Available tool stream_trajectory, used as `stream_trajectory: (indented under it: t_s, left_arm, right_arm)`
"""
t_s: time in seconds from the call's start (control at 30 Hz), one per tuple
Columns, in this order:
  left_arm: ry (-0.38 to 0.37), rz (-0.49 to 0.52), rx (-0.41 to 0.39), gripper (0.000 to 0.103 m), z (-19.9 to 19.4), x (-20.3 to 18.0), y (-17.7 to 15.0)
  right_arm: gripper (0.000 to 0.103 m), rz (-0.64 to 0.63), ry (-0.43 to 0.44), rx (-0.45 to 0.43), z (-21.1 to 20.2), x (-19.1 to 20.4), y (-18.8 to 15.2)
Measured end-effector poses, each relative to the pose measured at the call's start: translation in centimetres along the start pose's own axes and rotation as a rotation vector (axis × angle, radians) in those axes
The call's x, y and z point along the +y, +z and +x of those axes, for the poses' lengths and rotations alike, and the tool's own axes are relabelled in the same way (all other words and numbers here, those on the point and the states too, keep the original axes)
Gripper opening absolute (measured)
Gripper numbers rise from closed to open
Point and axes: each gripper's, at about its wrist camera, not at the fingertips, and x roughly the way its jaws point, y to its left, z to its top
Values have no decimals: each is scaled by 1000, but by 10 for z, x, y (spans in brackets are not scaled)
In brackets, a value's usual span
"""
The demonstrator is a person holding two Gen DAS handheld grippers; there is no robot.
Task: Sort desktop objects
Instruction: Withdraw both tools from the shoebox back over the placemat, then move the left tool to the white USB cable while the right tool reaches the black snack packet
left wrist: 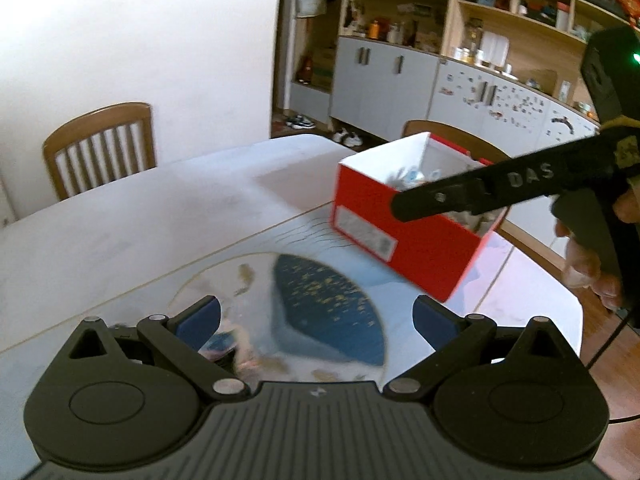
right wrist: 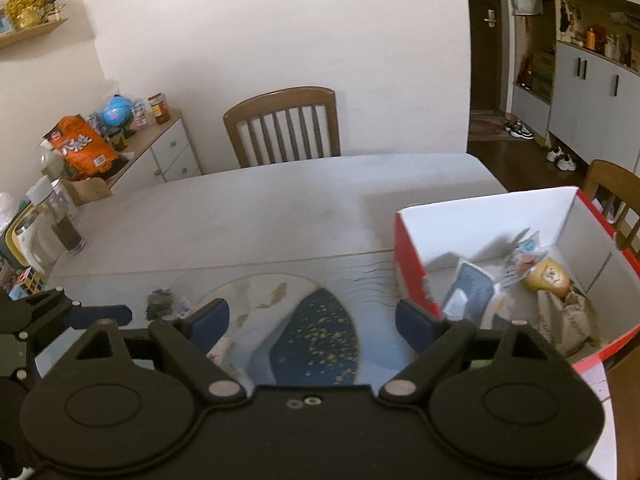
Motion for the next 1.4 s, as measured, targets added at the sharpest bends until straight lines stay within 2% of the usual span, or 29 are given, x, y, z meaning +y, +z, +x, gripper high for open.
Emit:
stream_trajectory:
  t_s: [0.4,0.83,1.17,1.4]
  left_arm:
    - [118,-80,-25,103,-18,53,-27]
    - [192,-120,10,103,-5,100,-56]
    - [214,-123,33,103,14,125,-75]
    - [203,-127,51,103,30,139,-85]
  right_arm:
    - [91,-49,38,5,10,46,-19]
    - [90,-86,56,1,26,84,-41]
    - [90,-102,61,21,50,108,-60]
    - [90,-111,55,43,71,124,-72]
